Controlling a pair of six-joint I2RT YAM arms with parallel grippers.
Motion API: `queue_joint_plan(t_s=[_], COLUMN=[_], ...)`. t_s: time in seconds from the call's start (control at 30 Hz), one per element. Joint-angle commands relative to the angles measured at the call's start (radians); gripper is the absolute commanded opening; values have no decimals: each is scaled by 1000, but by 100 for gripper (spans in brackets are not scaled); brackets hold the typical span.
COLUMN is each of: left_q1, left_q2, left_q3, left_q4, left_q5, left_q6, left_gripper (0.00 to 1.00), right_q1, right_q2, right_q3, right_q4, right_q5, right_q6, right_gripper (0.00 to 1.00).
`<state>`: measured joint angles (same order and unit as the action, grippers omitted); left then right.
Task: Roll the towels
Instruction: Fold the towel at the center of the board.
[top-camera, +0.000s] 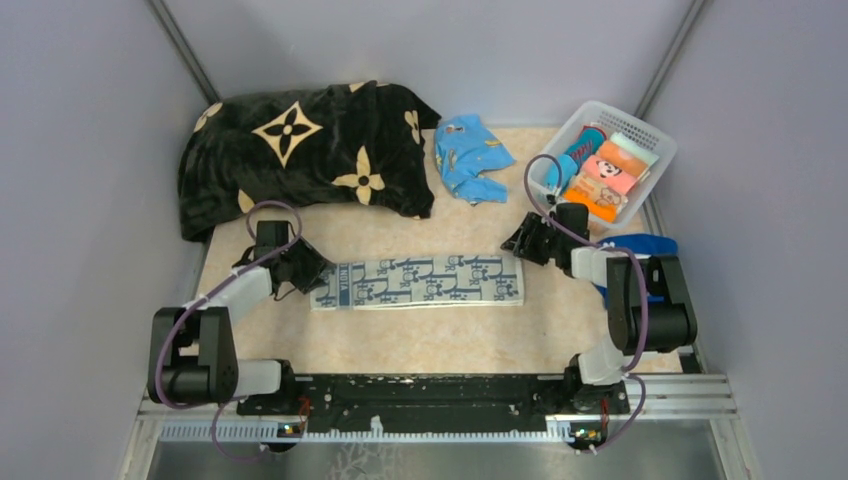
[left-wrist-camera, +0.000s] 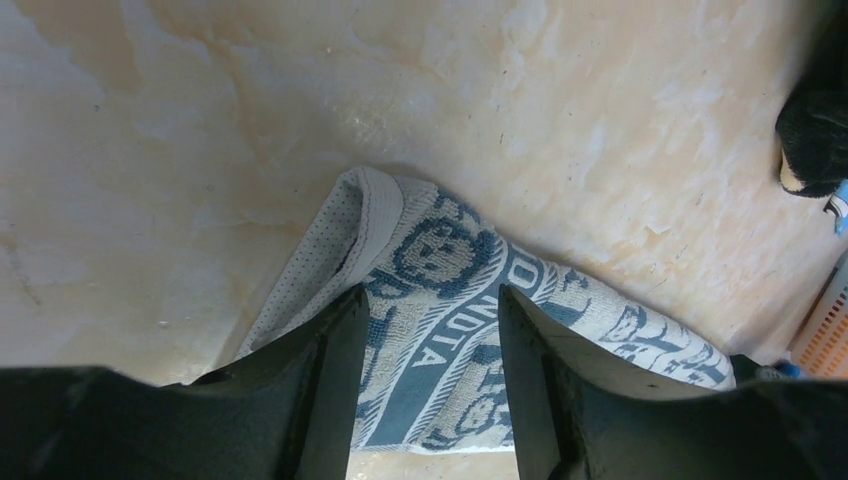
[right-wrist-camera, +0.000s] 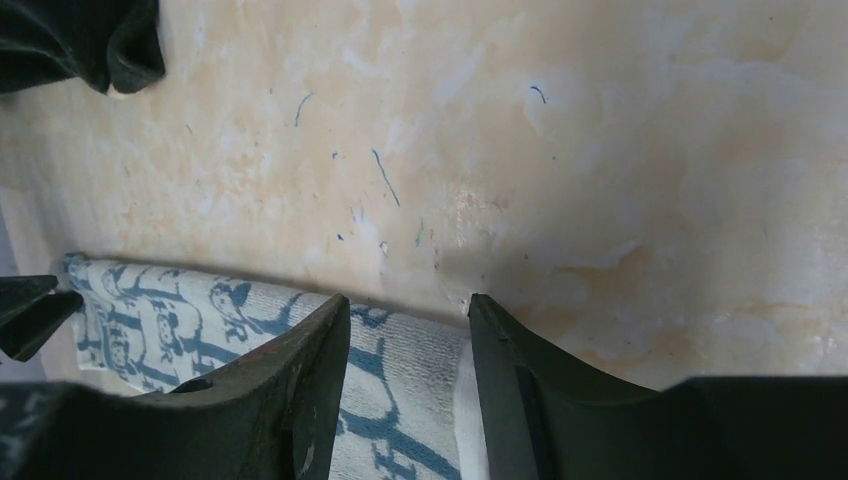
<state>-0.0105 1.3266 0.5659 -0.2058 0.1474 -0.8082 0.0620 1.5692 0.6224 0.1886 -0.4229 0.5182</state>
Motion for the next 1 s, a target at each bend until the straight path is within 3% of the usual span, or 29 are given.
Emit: queue_joint_plan(t_s=[0.0,0.3,0.5,0.7,0.8,0.97], left_q1=[17,11,11,12,13,13], left_q2=[-22,-149,-231,-296,-320,-305], left_q3=[-16,98,204,292,310,260], left_q4=[-66,-166,-301,-389,-395,-327], left_q5=[-52,30,-5,-48,-51,20], left_q6=[34,109,192,331,384,353], left_gripper=[60,74,80,86,88,89], right_q1=[-2,36,104,184,193,193], right_q2=[-82,-294,-260,-180,-183,-166], right_q3=[19,82,165,235,250,261], right_q4=[-113,-297,-504,-622,-624,-529], right_q5=[59,58,213,357,358,265], right_q6=[-77,-126,-196,-229,-233,-202], right_gripper=[49,50,49,41,38,37])
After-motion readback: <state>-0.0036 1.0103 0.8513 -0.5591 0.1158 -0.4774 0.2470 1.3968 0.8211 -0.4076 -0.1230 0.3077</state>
